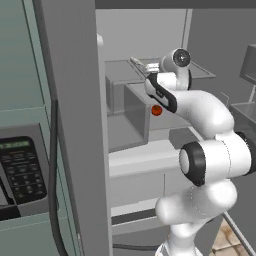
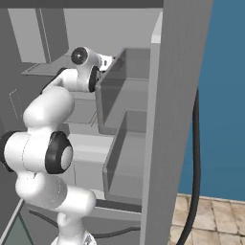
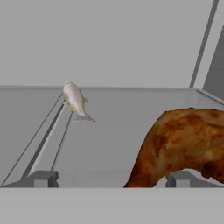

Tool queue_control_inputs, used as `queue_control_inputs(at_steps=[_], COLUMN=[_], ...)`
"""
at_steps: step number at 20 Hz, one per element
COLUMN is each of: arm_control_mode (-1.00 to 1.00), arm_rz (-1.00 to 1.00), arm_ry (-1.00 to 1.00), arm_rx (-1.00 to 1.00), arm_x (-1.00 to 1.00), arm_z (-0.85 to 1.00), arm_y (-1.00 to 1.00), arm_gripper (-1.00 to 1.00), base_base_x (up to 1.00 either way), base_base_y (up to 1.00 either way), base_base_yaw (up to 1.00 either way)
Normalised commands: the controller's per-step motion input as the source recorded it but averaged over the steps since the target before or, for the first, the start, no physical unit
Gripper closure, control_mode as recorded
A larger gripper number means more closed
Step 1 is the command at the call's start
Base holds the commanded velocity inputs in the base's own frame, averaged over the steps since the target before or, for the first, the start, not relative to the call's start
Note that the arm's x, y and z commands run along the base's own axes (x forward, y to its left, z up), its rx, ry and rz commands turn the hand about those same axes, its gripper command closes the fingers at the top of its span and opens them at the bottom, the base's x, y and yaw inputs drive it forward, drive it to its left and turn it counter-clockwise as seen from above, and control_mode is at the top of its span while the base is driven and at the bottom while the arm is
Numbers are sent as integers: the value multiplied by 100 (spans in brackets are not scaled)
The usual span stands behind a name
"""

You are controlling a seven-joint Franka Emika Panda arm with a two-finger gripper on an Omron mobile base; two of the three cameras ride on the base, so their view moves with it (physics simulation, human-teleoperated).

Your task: Transport the chicken drumstick and carrot to the fridge. Place the chicken drumstick on the rack containing meat and place the carrot on the rack containing the vegetable, ensuring meats and vegetables are on different racks.

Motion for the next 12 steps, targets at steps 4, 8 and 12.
queue_control_inputs(at_steps=[4,8,12], arm_control_mode=[-100,-100,-100], arm_rz=[-4,-3,0], arm_ry=[0,5,7], arm_rx=[0,0,0], arm_x=[-98,-29,86], arm_z=[3,0,0], arm_y=[13,8,0], arm_gripper=[-100,-100,-100], base_base_x=[0,0,0], base_base_y=[0,0,0], base_base_yaw=[0,0,0])
